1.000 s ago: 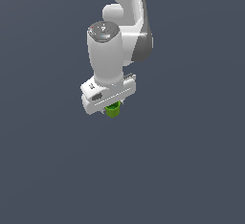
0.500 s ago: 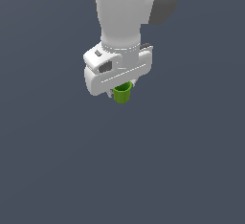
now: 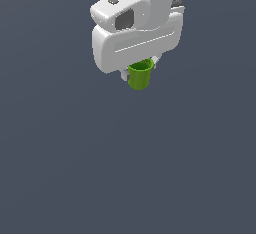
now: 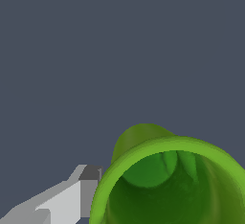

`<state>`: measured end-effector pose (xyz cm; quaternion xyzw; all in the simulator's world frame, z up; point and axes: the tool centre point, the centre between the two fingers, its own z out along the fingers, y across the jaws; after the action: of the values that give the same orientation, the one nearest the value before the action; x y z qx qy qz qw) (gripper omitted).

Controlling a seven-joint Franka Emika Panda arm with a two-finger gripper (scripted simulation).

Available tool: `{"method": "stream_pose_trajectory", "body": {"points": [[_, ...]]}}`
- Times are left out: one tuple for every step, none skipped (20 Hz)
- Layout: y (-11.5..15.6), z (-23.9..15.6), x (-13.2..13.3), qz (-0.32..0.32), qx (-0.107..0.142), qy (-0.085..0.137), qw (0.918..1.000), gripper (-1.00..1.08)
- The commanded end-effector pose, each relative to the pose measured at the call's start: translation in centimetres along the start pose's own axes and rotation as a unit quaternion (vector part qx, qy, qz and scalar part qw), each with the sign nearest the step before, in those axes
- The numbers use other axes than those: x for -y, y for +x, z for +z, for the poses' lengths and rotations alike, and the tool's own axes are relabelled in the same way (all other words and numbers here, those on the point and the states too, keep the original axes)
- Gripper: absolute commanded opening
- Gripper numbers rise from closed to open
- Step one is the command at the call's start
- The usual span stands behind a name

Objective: Pick up the object and move it to a goal position.

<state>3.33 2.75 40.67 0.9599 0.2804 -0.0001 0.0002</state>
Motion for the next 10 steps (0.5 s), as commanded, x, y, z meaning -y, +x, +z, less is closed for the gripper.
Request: {"method": "stream_pose_trajectory", "body": {"points": [[0.5,-1.9,0.4,0.0,0.0,0.0,1.0,-1.0],[0.7,-2.6,0.5,0.0,0.0,0.0,1.0,-1.0],[0.9,-3.2,0.6,0.0,0.0,0.0,1.0,-1.0],[1.1,-3.8,0.8,0.0,0.0,0.0,1.0,-1.0],[1.3,-4.4,0.9,0.0,0.0,0.0,1.0,-1.0],[1.5,-4.9,1.0,0.0,0.0,0.0,1.0,-1.0],[1.7,-5.5,1.1,0.0,0.0,0.0,1.0,-1.0],[1.8,-6.0,1.2,0.0,0.0,0.0,1.0,-1.0],[2.0,-6.5,1.3,0.001,0.0,0.0,1.0,-1.0],[2.1,-6.9,1.4,0.001,0.0,0.0,1.0,-1.0]]}}
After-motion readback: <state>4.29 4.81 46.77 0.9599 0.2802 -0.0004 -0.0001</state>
